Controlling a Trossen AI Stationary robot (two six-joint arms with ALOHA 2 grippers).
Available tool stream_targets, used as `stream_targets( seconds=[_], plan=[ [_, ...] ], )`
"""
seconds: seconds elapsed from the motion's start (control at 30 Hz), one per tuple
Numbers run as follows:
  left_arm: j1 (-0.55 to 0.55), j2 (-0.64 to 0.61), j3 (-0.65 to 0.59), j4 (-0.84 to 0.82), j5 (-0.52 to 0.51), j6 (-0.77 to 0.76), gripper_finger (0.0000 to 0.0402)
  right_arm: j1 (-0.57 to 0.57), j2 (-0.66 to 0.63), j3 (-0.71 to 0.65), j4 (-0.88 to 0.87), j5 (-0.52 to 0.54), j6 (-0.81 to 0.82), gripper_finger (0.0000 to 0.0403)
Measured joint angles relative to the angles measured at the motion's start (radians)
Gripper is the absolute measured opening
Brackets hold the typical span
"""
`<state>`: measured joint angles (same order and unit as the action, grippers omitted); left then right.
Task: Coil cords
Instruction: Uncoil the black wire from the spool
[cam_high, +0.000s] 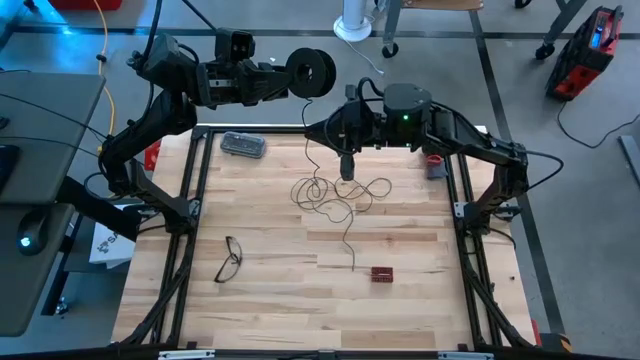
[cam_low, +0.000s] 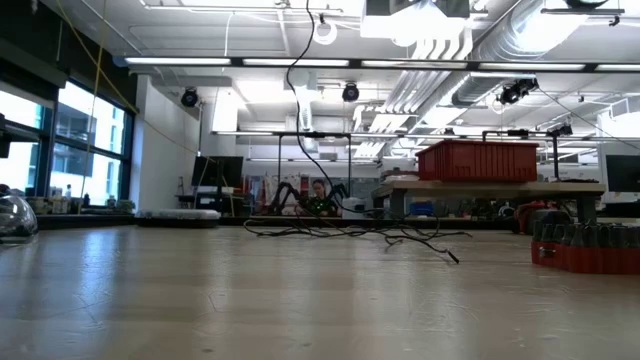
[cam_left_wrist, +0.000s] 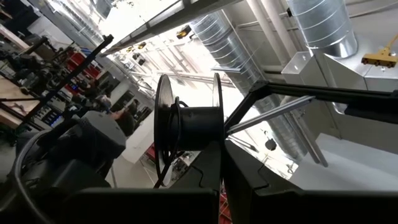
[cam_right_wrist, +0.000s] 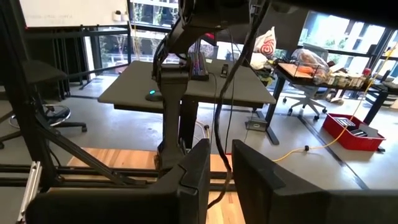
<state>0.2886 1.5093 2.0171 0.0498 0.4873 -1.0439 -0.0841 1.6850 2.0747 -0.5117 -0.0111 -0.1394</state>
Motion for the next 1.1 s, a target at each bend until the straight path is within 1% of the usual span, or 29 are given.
stream_targets(
  seconds=[0.17,0.23,0.33,0.47,0.6,0.67,0.83,0.9,0.97,1.03,1.1],
  plan=[
    [0.0,0.0,0.0,0.0,0.0,0.0,0.0001,0.0,-0.004,0.0,-0.012,0.02,-0.018,0.0055],
    [0.0,0.0,0.0,0.0,0.0,0.0,0.0001,0.0,-0.007,0.0,-0.024,0.036,-0.019,0.0041],
    [0.0,0.0,0.0,0.0,0.0,0.0,0.0001,0.0,-0.009,0.0,-0.023,0.037,-0.019,0.0008],
    [0.0,0.0,0.0,0.0,0.0,-0.002,0.0001,0.0,-0.009,0.0,-0.023,0.033,0.016,0.0003],
    [-0.003,0.0,0.0,0.0,0.002,-0.079,0.0001,0.002,-0.005,0.0,-0.022,0.023,0.026,0.0001],
    [-0.012,0.0,0.0,-0.013,0.031,-0.126,0.0001,0.002,0.001,0.0,-0.021,0.042,-0.003,0.0001],
    [-0.067,-0.001,0.001,-0.135,0.146,-0.186,0.0001,-0.041,0.007,0.0,0.023,0.15,-0.103,0.0],
    [-0.1,-0.001,0.001,-0.21,0.208,-0.192,0.0001,-0.071,-0.002,0.0,0.025,0.188,-0.134,0.0],
    [-0.126,-0.006,0.001,-0.327,0.262,-0.161,0.0001,-0.105,-0.017,0.0,0.021,0.229,-0.159,0.0],
    [-0.145,-0.015,0.001,-0.473,0.263,-0.104,0.0,-0.138,-0.048,-0.001,-0.001,0.247,-0.18,0.0],
    [-0.147,-0.029,0.001,-0.611,0.235,-0.025,0.0,-0.168,-0.094,-0.001,-0.039,0.249,-0.184,0.0]
  ],
)
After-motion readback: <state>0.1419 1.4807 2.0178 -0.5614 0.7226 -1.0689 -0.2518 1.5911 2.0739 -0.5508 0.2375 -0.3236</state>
